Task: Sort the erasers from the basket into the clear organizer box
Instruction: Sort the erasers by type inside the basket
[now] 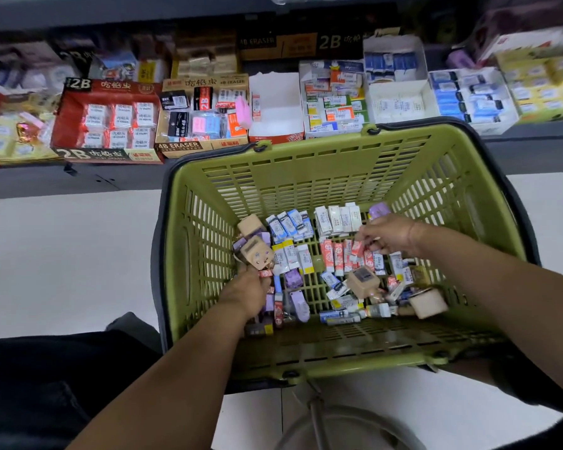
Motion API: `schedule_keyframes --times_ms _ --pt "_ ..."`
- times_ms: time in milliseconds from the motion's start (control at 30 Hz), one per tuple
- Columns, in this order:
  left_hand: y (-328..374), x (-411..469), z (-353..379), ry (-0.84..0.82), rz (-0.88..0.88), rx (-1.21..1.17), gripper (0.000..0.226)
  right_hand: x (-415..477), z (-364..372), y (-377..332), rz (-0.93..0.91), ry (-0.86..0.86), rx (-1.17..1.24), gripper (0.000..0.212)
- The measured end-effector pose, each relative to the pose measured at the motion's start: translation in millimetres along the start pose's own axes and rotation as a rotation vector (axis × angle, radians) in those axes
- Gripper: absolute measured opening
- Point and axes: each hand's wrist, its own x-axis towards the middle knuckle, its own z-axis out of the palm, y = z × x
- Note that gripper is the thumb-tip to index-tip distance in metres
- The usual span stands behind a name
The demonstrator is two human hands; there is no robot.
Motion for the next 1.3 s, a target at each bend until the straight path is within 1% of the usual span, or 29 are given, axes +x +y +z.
schedule_keyframes --times_ms 67,133,167,267,367,500,567,633,700,767,833,900,967,1067,1133,1200,1300 --pt "0 4 2 0.021 -0.033 -0.043 0.050 6 4 3 -0.003 0.076 -0.080 0.028" --pt "0 5 3 0.011 -0.060 -0.037 0.055 11 11 5 -0.019 0.102 -0.211 0.031" --pt "0 5 4 0.007 -0.069 -0.018 0.057 13 15 7 -0.024 0.113 -0.238 0.033" --pt "3 4 6 0.024 -0.073 0.038 0.056 16 23 14 -0.025 0.109 -0.226 0.040" --pt "4 6 2 0.054 -0.066 0.152 0.046 16 28 16 0.004 0.047 -0.219 0.039" --pt "5 10 -6 -0.023 -0.055 0.314 0.034 16 29 21 0.017 0.036 -0.223 0.034" --pt "4 11 -9 -0.063 -0.043 0.355 0.040 16 28 20 0.016 0.067 -0.343 0.034" --pt "3 12 -10 -0.089 -0.021 0.366 0.044 14 26 14 -0.022 0.143 -0.502 0.044" --pt "3 11 -9 -0.129 0.040 0.411 0.046 12 28 7 -0.091 0.176 -0.549 0.046" --pt "6 9 -9 -0.137 0.046 0.469 0.050 6 35 -1 -0.146 0.110 -0.463 0.039" --pt "7 11 -14 -0.124 0.047 0.435 0.052 -4 51 -10 -0.198 -0.052 -0.382 0.027" --pt "7 14 -19 -0.126 0.081 0.426 0.053 -12 72 -15 -0.235 -0.232 -0.403 0.018" --pt "7 16 -24 -0.145 0.105 0.450 0.051 -15 94 -19 -0.273 -0.334 -0.484 0.024" --pt "9 17 -26 -0.153 0.129 0.525 0.048 -12 121 -20 -0.309 -0.375 -0.604 0.035" --pt "10 18 -28 -0.153 0.119 0.578 0.046 -9 134 -20 -0.307 -0.386 -0.626 0.039" --pt "8 20 -29 -0.154 0.110 0.580 0.046 -6 143 -22 -0.325 -0.360 -0.644 0.042" --pt "5 22 -30 -0.144 0.112 0.507 0.045 -2 151 -23 -0.380 -0.299 -0.710 0.032"
